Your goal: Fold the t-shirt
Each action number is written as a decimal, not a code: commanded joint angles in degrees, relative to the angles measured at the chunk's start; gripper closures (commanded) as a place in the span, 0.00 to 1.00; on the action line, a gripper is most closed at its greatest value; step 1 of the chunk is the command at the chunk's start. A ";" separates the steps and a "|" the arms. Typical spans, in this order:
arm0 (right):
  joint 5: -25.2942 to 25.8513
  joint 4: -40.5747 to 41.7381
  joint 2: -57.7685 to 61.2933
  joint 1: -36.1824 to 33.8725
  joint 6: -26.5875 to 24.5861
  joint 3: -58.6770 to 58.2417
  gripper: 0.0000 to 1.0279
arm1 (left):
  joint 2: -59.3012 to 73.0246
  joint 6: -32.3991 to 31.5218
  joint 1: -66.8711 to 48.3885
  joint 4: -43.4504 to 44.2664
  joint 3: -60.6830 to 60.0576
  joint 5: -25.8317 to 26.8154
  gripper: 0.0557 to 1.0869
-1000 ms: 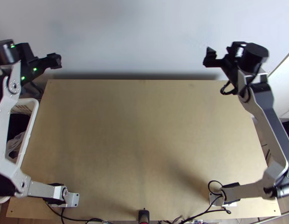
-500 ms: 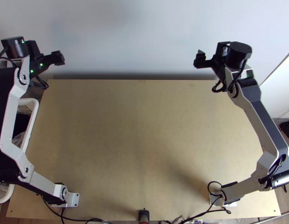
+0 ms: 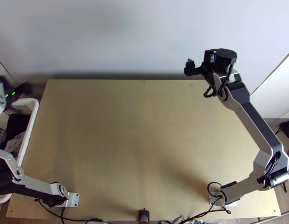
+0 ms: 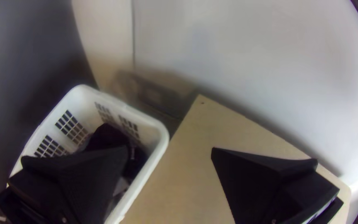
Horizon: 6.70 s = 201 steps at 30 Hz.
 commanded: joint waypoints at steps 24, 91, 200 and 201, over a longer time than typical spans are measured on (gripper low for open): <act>3.14 1.64 0.68 4.44 -0.83 -2.50 0.05 | 1.95 25.27 30.52 16.13 -26.31 0.70 0.05; 14.12 10.43 1.91 7.34 -8.21 -3.82 0.07 | -6.93 16.48 29.20 24.12 -24.73 8.78 0.96; 7.53 14.74 -32.36 -1.54 5.59 -51.01 0.06 | 7.57 0.31 -76.44 11.91 36.97 -12.84 0.97; 5.68 13.33 -33.24 -1.54 7.08 -51.37 0.06 | 8.01 0.31 -76.62 12.35 37.15 -12.84 0.97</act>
